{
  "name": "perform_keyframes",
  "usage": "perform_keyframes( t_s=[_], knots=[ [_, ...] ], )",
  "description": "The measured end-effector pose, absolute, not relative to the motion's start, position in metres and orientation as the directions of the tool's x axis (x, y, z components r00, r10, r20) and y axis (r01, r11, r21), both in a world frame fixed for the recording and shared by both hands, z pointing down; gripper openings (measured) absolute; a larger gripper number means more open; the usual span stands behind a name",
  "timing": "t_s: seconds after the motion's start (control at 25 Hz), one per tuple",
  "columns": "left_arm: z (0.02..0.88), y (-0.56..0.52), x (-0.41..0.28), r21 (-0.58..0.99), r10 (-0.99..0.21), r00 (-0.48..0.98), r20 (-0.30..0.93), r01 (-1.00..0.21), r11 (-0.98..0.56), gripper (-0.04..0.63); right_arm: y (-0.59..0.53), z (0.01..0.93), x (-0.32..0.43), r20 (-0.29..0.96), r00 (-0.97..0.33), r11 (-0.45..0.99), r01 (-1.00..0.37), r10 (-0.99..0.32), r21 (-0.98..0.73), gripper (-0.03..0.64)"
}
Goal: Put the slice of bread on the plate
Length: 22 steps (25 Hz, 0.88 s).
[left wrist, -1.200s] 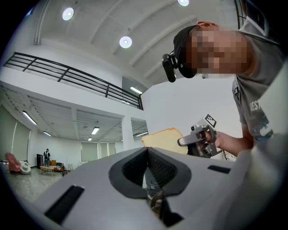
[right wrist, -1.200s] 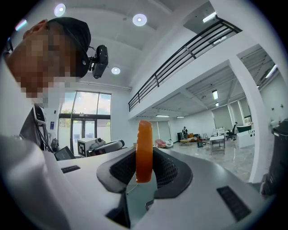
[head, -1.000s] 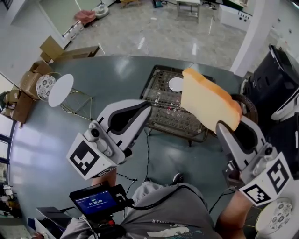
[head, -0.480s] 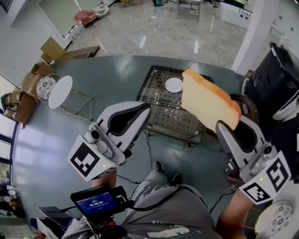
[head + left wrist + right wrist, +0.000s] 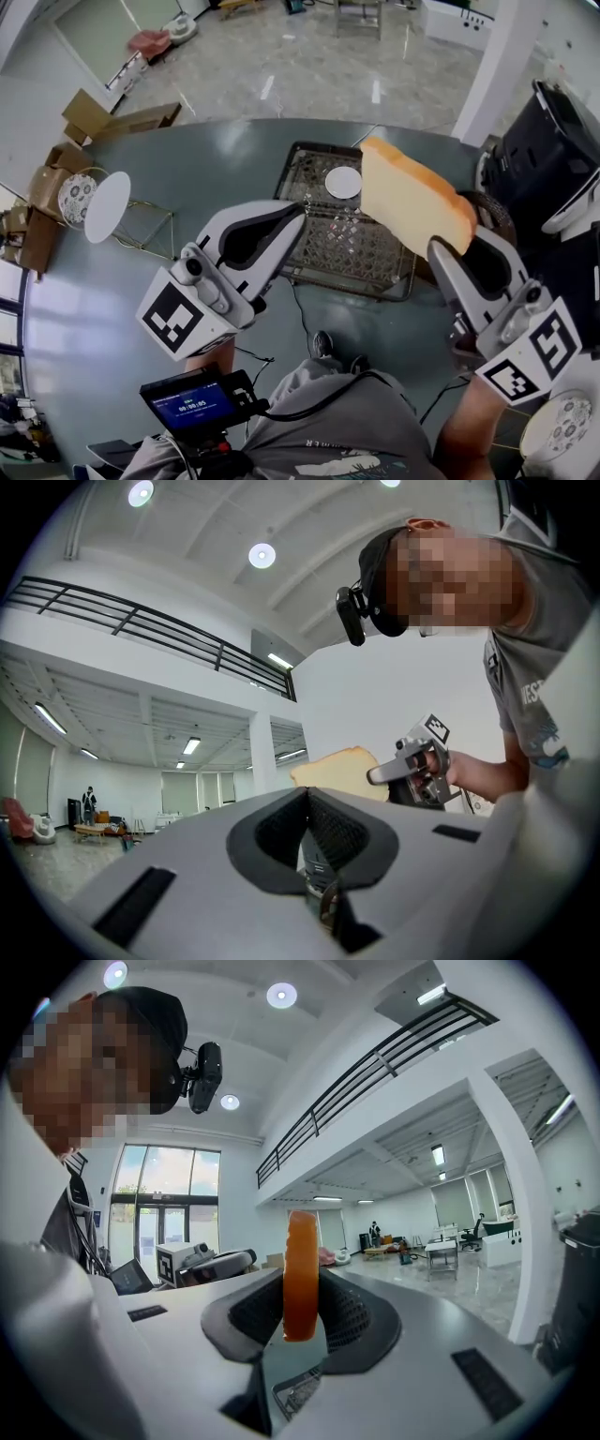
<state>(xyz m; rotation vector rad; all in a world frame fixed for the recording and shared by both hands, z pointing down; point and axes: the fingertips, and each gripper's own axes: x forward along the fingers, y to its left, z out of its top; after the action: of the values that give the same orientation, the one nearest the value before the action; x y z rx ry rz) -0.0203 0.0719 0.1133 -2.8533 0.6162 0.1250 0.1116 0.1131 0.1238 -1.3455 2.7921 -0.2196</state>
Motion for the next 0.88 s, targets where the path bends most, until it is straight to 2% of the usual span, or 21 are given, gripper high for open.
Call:
perform_keyframes(
  t_s=[0.56, 0.88],
  knots=[
    [0.119, 0.006, -0.047, -0.160, -0.319, 0.933, -0.169, -0.345, -0.925, 0.006, 0.046, 0.136, 0.079, 0.077, -0.561, 0.548, -0.825, -0.824, -0.138, 0.097],
    [0.142, -0.017, -0.044, -0.139, -0.348, 0.926, -0.145, -0.368, -0.920, 0.006, 0.017, 0.153, 0.085, 0.087, -0.567, 0.552, -0.821, -0.819, -0.148, 0.097]
  ],
)
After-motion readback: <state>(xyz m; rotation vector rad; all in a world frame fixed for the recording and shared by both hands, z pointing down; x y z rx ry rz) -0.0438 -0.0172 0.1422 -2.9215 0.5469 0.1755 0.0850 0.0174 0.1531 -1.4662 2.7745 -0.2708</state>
